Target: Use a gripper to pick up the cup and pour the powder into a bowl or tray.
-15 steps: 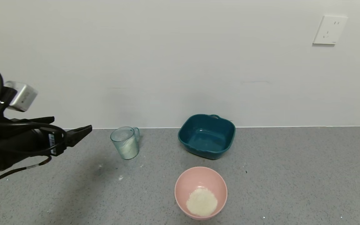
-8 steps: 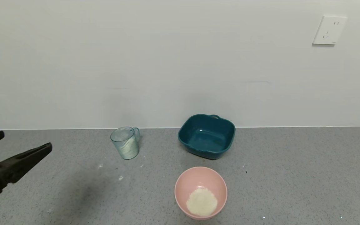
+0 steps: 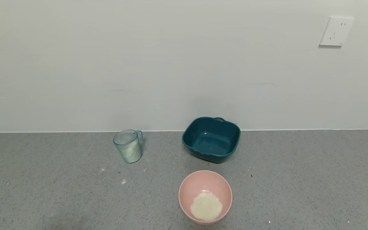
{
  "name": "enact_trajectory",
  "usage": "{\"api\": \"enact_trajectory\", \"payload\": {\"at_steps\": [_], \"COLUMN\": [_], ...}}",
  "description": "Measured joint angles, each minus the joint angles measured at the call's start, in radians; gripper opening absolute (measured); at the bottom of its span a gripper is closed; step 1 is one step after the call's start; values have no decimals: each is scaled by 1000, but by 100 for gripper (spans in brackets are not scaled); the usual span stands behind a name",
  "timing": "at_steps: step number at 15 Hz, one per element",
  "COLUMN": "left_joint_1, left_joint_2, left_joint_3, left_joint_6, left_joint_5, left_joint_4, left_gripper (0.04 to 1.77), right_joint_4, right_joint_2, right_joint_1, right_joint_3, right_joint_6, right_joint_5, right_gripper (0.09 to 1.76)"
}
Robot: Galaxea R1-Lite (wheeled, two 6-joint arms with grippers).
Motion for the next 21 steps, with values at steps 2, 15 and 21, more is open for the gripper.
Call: {"api": "enact_trajectory", "payload": {"at_steps": [2,15,21], "left_joint_1": [-1,-19,-29], "left_joint_2": [-78,-254,-363], "left_joint_3": [36,391,534], "left_joint_6": [0,-23,53], "left_joint_5": [1,36,32], "left_joint_4": [0,-353,-354], "left_gripper": [172,172,172], "right_joint_4": [0,0,0], "right_joint_2": [0,0,0], "right_joint_1": [0,0,0], "right_joint_3": [0,0,0], "right_joint_6": [0,0,1], "right_joint_5": [0,0,0], "right_gripper": [171,171,171]}}
